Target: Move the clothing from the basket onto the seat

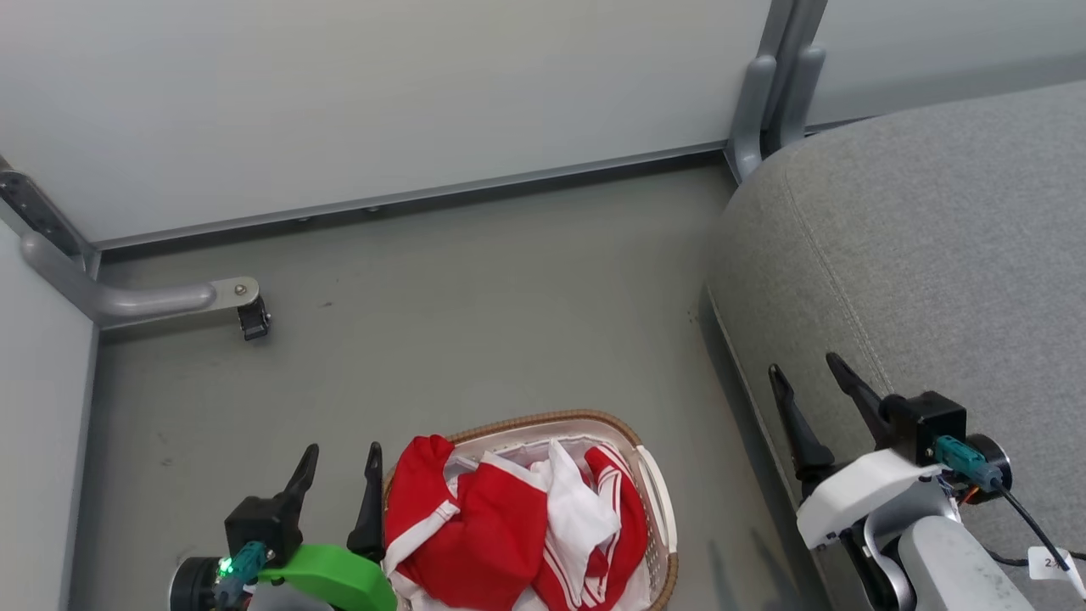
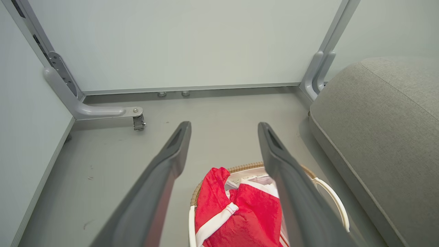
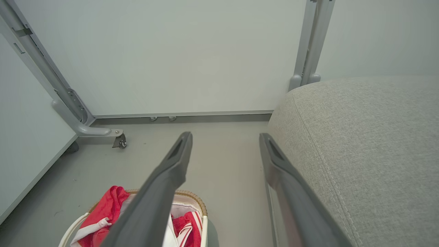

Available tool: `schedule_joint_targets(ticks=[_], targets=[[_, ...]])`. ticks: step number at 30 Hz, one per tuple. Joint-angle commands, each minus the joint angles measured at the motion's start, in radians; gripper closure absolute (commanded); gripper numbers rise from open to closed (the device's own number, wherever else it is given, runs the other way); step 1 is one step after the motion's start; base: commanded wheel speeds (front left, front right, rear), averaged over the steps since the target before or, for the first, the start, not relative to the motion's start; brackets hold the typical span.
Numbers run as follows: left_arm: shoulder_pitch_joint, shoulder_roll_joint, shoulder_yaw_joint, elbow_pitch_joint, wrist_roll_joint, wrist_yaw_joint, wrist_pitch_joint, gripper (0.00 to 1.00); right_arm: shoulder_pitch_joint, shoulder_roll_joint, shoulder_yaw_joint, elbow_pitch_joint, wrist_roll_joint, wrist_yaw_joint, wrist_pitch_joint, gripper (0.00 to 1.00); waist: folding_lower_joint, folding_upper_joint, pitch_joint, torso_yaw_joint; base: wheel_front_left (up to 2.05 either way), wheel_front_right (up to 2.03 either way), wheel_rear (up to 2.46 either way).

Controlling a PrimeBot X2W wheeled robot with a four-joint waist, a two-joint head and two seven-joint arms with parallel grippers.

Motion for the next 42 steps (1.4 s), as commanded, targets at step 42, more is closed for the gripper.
schedule_joint_targets(ticks=[42], targets=[[-0.635, 0.035, -0.327, 0.867, 0.186, 0.015, 0.017, 0.00, -0.331, 0.011, 0.117, -0.165, -0.186, -0.001, -0.046, 0.00, 0.0000, 0.0000, 0.666, -0.199, 0.00, 0.00, 0.00]])
